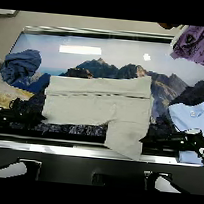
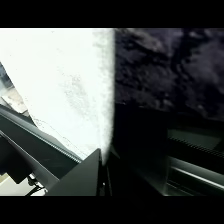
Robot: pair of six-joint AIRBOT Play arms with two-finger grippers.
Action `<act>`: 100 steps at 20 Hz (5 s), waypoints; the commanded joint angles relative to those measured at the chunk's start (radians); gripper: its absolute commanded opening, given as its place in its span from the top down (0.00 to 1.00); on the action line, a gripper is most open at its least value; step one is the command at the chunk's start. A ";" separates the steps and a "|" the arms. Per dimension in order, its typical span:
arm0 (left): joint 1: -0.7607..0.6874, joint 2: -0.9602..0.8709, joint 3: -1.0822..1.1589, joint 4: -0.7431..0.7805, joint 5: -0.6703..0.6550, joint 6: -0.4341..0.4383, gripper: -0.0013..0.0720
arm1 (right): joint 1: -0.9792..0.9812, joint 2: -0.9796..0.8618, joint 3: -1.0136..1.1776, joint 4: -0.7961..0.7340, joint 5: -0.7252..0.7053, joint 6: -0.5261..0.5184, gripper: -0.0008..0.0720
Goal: Fold the clothes and pants, and hang the long-sleeved shirts on hangers.
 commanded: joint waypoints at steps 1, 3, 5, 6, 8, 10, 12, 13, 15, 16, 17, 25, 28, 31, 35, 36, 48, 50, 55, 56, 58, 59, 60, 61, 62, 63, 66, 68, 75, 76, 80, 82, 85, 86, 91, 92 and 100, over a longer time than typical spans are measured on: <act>-0.039 -0.027 0.001 0.015 0.038 -0.002 0.95 | 0.000 0.051 0.000 -0.002 0.009 0.005 0.95; -0.037 -0.013 0.007 0.016 0.012 -0.019 0.95 | -0.001 0.115 0.000 -0.002 0.013 0.029 0.95; -0.028 0.033 0.018 0.028 -0.039 -0.071 0.96 | -0.001 0.212 0.000 -0.003 0.041 0.081 0.95; -0.021 0.081 0.019 0.047 -0.055 -0.121 0.96 | 0.000 0.270 0.000 -0.003 0.053 0.118 0.95; -0.017 0.209 0.019 0.139 -0.076 -0.261 0.96 | 0.000 0.414 0.000 -0.007 0.076 0.210 0.95; -0.017 0.354 0.019 0.204 -0.096 -0.344 0.96 | 0.000 0.573 0.000 -0.011 0.122 0.295 0.95; -0.020 0.472 0.019 0.205 -0.083 -0.373 0.96 | 0.000 0.707 0.009 -0.009 0.211 0.355 0.95; -0.026 0.508 0.020 0.199 -0.064 -0.372 0.96 | 0.000 0.754 0.018 -0.010 0.232 0.367 0.95; -0.037 0.532 0.034 0.199 -0.025 -0.360 0.96 | 0.000 0.781 0.050 -0.010 0.212 0.357 0.95; -0.045 0.524 0.044 0.199 -0.002 -0.361 0.96 | 0.000 0.763 0.065 -0.009 0.186 0.335 0.95; -0.056 0.509 0.057 0.198 0.031 -0.360 0.96 | 0.000 0.727 0.079 0.000 0.148 0.303 0.95; -0.183 0.239 0.215 0.200 0.296 -0.337 0.96 | 0.278 0.165 0.360 -0.045 -0.185 0.163 0.95; -0.210 0.092 0.325 0.200 0.311 -0.320 0.96 | 0.307 -0.024 0.545 -0.096 -0.224 0.208 0.95; -0.236 -0.041 0.447 0.200 0.310 -0.308 0.96 | 0.307 -0.153 0.713 -0.145 -0.233 0.256 0.95; -0.268 -0.182 0.601 0.200 0.309 -0.304 0.96 | 0.307 -0.281 0.899 -0.218 -0.201 0.301 0.95; -0.275 -0.214 0.634 0.200 0.309 -0.297 0.96 | 0.307 -0.307 0.933 -0.224 -0.193 0.304 0.95; -0.323 -0.402 0.760 0.200 0.299 -0.271 0.52 | 0.354 -0.492 1.015 -0.243 -0.213 0.352 0.73; -0.317 -0.400 0.786 0.200 0.269 -0.270 0.15 | 0.330 -0.487 1.049 -0.238 -0.135 0.364 0.34; -0.259 -0.388 0.945 0.201 0.065 -0.270 0.12 | 0.131 -0.500 1.131 -0.125 0.041 0.301 0.14; -0.246 -0.385 0.970 0.201 0.031 -0.270 0.12 | 0.099 -0.521 1.131 -0.093 0.067 0.282 0.14; -0.229 -0.376 0.999 0.201 -0.011 -0.270 0.12 | 0.078 -0.576 1.131 -0.045 0.122 0.240 0.11; -0.223 -0.370 1.005 0.200 -0.020 -0.271 0.12 | 0.080 -0.602 1.131 -0.034 0.138 0.230 0.09; -0.220 -0.363 1.004 0.200 -0.021 -0.271 0.12 | 0.087 -0.629 1.131 0.003 0.143 0.217 0.09; -0.219 -0.358 1.004 0.200 -0.021 -0.270 0.12 | 0.090 -0.652 1.131 0.030 0.148 0.204 0.09; -0.218 -0.355 1.004 0.200 -0.021 -0.271 0.12 | 0.098 -0.673 1.131 0.036 0.150 0.198 0.09; -0.218 -0.354 1.004 0.200 -0.021 -0.271 0.12 | 0.106 -0.690 1.131 0.036 0.151 0.189 0.09; -0.218 -0.354 1.004 0.200 -0.021 -0.272 0.12 | 0.142 -0.729 1.131 0.042 0.143 0.183 0.09; -0.218 -0.354 1.004 0.200 -0.021 -0.274 0.12 | 0.164 -0.746 1.131 0.051 0.143 0.183 0.10; -0.233 -0.354 1.004 0.191 -0.023 -0.276 0.14 | 0.249 -0.737 1.130 0.034 0.104 0.196 0.95; -0.243 -0.354 1.004 0.180 -0.023 -0.286 0.14 | 0.246 -0.721 1.131 0.026 0.102 0.222 0.95; -0.328 -0.357 1.004 0.134 -0.021 -0.286 0.93 | 0.246 -0.596 1.205 -0.193 0.192 0.393 0.95; -0.417 -0.373 1.004 0.103 -0.001 -0.330 0.95 | 0.246 -0.515 1.242 -0.280 0.224 0.457 0.95; -0.583 -0.423 1.004 0.058 0.041 -0.395 0.95 | 0.246 -0.415 1.307 -0.388 0.282 0.541 0.95; -0.646 -0.443 1.004 0.019 0.070 -0.400 0.95 | 0.246 -0.390 1.326 -0.423 0.306 0.570 0.95; -0.932 -0.549 1.022 -0.196 0.258 -0.415 0.96 | 0.246 -0.319 1.423 -0.490 0.415 0.615 0.95; -0.980 -0.576 1.037 -0.229 0.286 -0.425 0.95 | 0.246 -0.313 1.440 -0.497 0.425 0.619 0.95; -1.222 -0.851 1.308 -0.444 0.381 -0.535 0.95 | 0.247 -0.301 1.513 -0.496 0.462 0.626 0.95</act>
